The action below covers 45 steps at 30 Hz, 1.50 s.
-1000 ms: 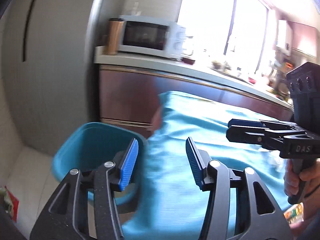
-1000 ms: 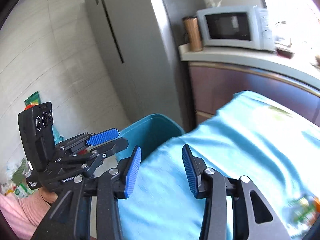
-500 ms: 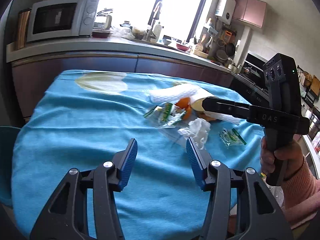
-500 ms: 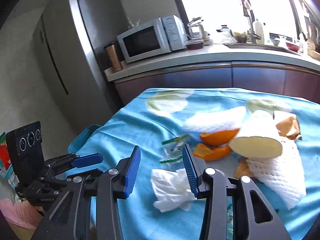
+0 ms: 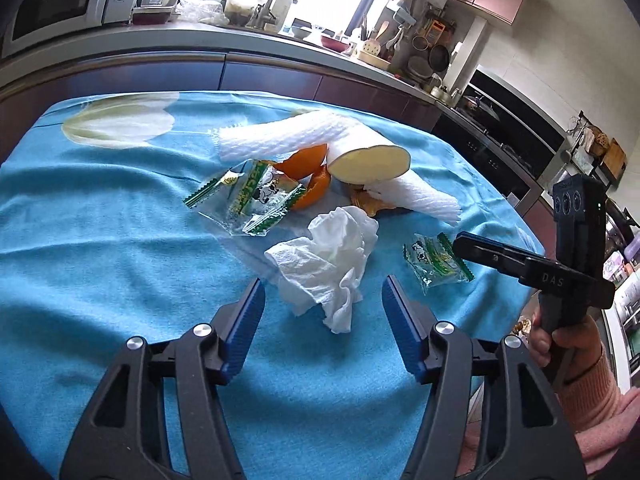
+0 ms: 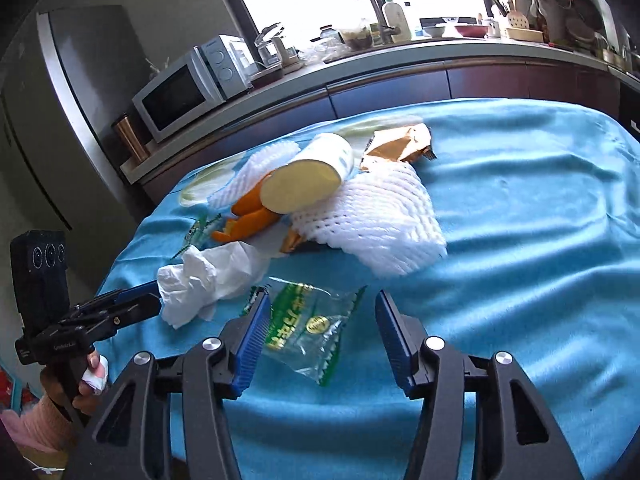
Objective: Collect trash
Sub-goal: 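Grasp a white tissue with the left tool while the right tool grasps a green snack wrapper, then carry the tissue and wrapper with both tools over the teal bin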
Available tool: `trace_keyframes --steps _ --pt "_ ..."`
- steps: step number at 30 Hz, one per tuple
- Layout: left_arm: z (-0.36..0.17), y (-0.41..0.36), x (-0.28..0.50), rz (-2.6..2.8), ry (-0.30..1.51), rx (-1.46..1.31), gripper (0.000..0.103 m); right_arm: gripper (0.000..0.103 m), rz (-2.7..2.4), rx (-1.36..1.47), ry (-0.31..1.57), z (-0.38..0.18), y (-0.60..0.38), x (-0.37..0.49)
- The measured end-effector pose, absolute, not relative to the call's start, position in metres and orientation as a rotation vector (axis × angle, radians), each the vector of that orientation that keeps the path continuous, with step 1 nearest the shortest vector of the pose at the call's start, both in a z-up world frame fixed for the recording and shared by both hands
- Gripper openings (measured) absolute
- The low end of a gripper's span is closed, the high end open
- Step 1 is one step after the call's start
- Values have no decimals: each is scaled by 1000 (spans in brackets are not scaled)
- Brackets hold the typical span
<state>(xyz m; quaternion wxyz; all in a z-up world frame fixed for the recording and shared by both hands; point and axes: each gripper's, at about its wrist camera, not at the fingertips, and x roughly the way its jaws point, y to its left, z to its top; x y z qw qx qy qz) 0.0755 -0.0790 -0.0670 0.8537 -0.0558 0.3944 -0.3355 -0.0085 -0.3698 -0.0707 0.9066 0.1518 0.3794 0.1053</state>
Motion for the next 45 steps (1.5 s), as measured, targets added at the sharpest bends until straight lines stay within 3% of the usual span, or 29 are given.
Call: trace_keyframes --steps 6,11,13,15,17,21,24,45 --pt "-74 -85 85 -704 874 -132 46 56 240 359 799 -85 -377 -13" --pt "-78 -84 87 -707 888 -146 25 56 264 373 797 -85 -373 -11" --pt "-78 -85 86 -713 891 -151 17 50 268 375 796 -85 -372 -12" --pt "-78 -84 86 -706 887 -152 13 33 270 376 801 -86 -371 -12" --pt "-77 -82 84 -706 886 -161 9 25 279 387 804 -87 -371 -13" --pt "-72 -79 78 -708 865 -161 5 10 300 393 788 -83 -370 -16" --pt "-64 -76 70 -727 840 -161 4 7 315 397 777 -78 -368 -18" --pt "-7 18 2 -693 655 -205 3 5 534 344 696 -33 -297 -6"
